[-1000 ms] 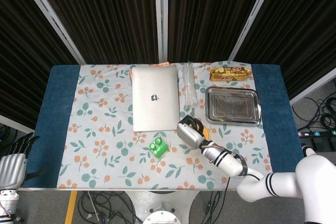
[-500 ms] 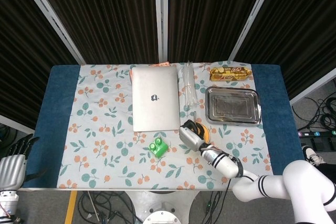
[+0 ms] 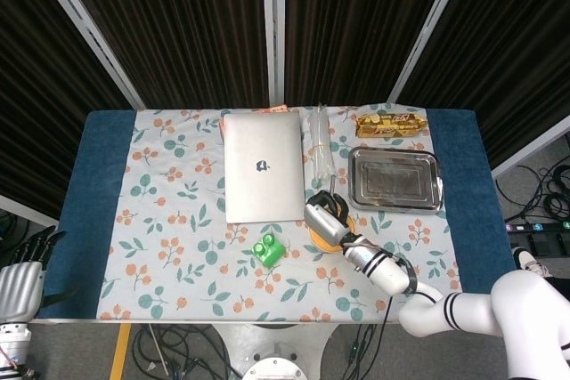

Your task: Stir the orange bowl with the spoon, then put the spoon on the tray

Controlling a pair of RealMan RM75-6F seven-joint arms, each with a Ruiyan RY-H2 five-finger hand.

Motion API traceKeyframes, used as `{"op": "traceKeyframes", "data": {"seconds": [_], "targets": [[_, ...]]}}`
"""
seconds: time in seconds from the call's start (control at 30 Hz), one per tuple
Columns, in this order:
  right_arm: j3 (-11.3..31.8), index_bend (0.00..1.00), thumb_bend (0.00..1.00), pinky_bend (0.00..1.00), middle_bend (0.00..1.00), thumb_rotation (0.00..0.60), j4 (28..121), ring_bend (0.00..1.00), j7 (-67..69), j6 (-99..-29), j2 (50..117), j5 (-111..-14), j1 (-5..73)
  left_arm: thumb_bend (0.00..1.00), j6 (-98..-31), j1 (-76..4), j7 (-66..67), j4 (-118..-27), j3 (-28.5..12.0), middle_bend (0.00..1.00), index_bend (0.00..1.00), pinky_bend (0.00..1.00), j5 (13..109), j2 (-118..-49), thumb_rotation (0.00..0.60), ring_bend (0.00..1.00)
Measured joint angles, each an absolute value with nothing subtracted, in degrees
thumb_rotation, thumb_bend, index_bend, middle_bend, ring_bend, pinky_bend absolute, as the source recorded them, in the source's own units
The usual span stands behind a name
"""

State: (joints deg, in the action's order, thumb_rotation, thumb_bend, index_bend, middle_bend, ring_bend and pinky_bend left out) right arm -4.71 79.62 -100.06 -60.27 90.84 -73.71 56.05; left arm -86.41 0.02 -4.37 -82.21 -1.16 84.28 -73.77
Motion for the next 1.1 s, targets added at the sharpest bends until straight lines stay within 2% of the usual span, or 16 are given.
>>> {"op": "traceKeyframes", "data": {"seconds": [0.1, 0.4, 0.87, 1.1], "targets": [[-5.0, 0.91, 0.41, 1.00, 1.00, 0.600, 80.7, 0.97, -101.8, -60.5, 90.0, -74.8, 56.1, 0.14, -86.5, 0.0, -4.4, -82.1, -1.1, 0.20, 0.22, 0.18, 84.4, -73.8, 0.600, 0.12], [-4.7, 1.00, 0.42, 1.00, 1.00, 0.600, 81.5, 0.97, -108.2, -60.9, 89.5, -74.5, 55.5, 0.14, -86.4, 0.1, -4.7, -81.9, -1.1, 0.20, 0.22, 0.18, 84.3, -74.0, 0.600, 0.12], [-2.2, 1.00, 0.41, 1.00, 1.00, 0.600, 83.5, 0.98, -121.6, -66.1, 93.8, -64.4, 52.6, 0.14, -86.5, 0.2, -5.1, -81.4, -1.1, 0.20, 0.22, 0.18, 84.4, -74.2, 0.600, 0.12], [-2.6, 1.00, 0.42, 1.00, 1.00, 0.600, 82.5, 1.00, -117.8, -66.4, 94.9, -67.2, 52.6, 0.14, -86.4, 0.2, -5.4, -81.2, -1.1, 0.20, 0.22, 0.18, 84.3, -74.4, 0.600, 0.12]]}}
